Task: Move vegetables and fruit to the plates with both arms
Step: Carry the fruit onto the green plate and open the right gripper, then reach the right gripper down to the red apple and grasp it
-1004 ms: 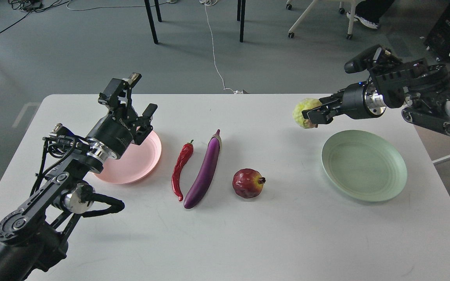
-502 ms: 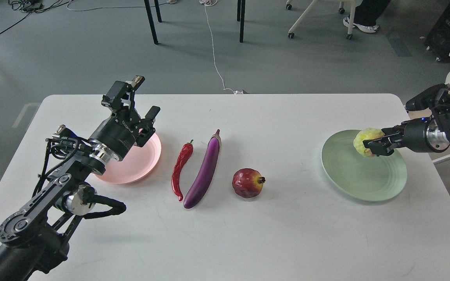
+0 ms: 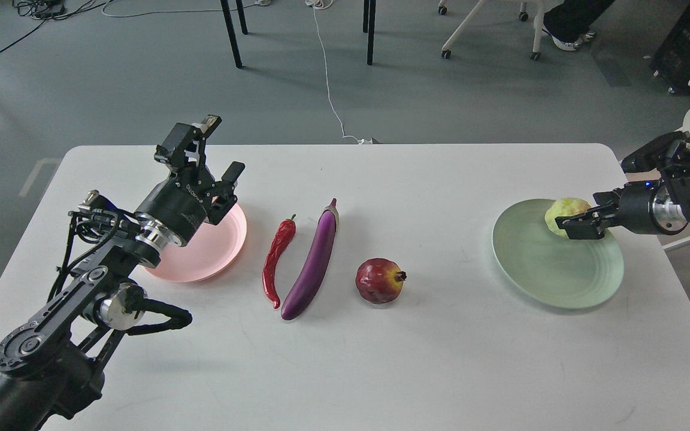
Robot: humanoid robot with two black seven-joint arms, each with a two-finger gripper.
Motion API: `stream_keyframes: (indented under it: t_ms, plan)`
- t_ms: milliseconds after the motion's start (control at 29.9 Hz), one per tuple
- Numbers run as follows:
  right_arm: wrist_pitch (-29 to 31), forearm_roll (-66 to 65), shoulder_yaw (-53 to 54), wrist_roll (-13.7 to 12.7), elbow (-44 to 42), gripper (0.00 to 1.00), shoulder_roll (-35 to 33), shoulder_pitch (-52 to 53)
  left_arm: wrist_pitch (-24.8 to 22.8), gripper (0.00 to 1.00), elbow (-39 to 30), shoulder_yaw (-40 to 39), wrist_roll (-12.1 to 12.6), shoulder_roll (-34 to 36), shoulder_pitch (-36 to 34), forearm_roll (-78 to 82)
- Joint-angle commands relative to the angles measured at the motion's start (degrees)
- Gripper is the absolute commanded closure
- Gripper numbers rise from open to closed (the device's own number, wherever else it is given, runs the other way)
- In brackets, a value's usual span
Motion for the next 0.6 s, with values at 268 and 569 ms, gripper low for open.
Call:
stream_keyframes:
  t_ms: [268, 569]
  plan:
    - [4.6, 9.0, 0.7, 0.0, 28.5, 0.04, 2.7, 19.8, 0.0, 0.01, -0.1, -0.1, 0.3, 0.6, -0.1, 0.0]
    - [4.0, 12.0, -4.4, 0.0, 29.6, 0.04, 16.7, 20.4, 0.0, 0.01, -0.1, 0.0, 0.2, 0.6, 0.0, 0.0]
